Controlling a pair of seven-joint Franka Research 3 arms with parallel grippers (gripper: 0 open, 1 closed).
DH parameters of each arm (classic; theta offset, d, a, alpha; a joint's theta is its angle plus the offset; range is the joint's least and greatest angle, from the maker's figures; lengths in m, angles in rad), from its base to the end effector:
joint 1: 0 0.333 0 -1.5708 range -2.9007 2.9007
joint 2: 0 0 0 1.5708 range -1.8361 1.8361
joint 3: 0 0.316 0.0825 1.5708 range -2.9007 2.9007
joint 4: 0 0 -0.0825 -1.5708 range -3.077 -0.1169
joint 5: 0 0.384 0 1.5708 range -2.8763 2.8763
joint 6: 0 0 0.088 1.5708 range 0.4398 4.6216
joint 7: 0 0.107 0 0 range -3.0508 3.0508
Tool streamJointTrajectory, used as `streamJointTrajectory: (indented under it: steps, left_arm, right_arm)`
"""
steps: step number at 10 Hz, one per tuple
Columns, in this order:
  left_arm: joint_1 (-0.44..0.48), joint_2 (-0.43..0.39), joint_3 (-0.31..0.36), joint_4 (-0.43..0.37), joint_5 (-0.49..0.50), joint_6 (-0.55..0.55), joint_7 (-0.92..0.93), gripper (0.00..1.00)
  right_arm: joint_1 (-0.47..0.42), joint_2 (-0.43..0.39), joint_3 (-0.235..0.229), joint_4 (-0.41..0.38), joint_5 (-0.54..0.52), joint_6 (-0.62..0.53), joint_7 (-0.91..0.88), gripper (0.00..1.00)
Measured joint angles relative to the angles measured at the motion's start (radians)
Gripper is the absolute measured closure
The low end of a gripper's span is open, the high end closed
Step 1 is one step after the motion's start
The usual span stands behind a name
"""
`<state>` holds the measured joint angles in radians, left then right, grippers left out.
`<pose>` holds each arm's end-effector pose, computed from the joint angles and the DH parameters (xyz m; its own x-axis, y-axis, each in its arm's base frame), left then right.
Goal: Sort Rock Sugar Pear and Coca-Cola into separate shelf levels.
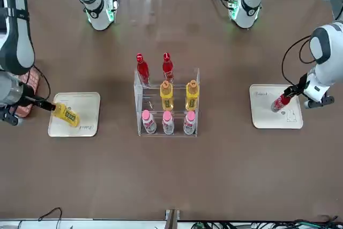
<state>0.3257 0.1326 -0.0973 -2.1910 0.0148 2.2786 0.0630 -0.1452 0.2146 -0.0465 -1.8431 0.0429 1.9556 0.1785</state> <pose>0.5290 0.1237 0.3225 0.9869 0.1552 -0.0441 0.1556 -0.9878 0.0048 0.5923 -0.1107 0.4022 0.9208 -0.3756 -0.1052 -0.3786 -0.9255 -0.0095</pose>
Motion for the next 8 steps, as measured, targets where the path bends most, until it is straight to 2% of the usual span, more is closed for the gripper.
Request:
streamJointTrajectory:
  steps: [2, 4, 6, 7, 8]
  left_arm:
    - [-0.004, 0.000, -0.002, 0.003, 0.000, 0.001, -0.001, 0.40]
    - [-0.004, 0.000, -0.002, 0.004, 0.000, 0.001, -0.001, 0.58]
    - [-0.005, 0.000, -0.002, 0.011, 0.000, 0.001, -0.002, 0.67]
    - [-0.005, -0.002, -0.005, 0.019, 0.000, 0.000, -0.007, 0.67]
    - [-0.005, -0.012, -0.017, 0.032, 0.000, -0.010, -0.028, 0.67]
  right_arm:
    - [0.009, -0.004, 0.000, -0.009, 0.000, 0.009, 0.014, 0.01]
    - [0.009, -0.004, -0.001, -0.037, -0.007, 0.045, 0.014, 0.02]
    - [0.009, -0.004, -0.001, -0.057, -0.023, 0.061, 0.014, 0.05]
    - [0.010, -0.004, -0.001, -0.065, -0.028, 0.065, 0.014, 0.07]
    - [0.011, -0.004, -0.001, -0.069, -0.030, 0.066, 0.013, 0.15]
